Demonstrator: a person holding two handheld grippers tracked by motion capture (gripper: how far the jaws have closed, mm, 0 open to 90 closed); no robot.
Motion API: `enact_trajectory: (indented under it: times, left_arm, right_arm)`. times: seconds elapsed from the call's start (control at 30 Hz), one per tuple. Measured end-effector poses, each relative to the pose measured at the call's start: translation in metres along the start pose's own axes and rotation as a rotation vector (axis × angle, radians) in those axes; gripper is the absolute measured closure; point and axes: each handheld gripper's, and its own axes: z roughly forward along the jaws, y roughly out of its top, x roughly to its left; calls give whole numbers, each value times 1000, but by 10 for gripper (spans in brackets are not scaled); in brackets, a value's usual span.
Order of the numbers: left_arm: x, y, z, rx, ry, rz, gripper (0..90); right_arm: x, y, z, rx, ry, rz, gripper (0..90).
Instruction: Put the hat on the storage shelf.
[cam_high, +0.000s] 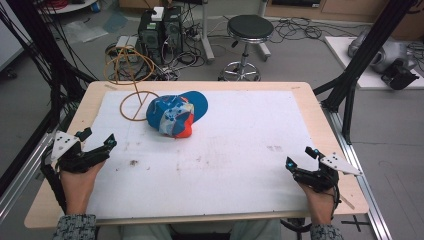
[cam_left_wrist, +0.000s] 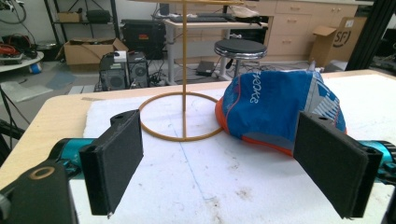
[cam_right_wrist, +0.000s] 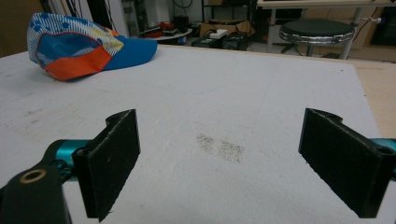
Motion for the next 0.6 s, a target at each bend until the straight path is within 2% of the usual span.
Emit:
enact_trajectory:
  times: [0.27, 0.6]
  left_arm:
    - [-2, 1, -1, 1, 0, 5, 169]
    - [-13, 3, 6, 3, -34, 27, 174]
  right_arm:
    - [-1, 0, -1, -1, 2, 2, 117]
    - [-1, -1, -1, 4, 6, 9, 117]
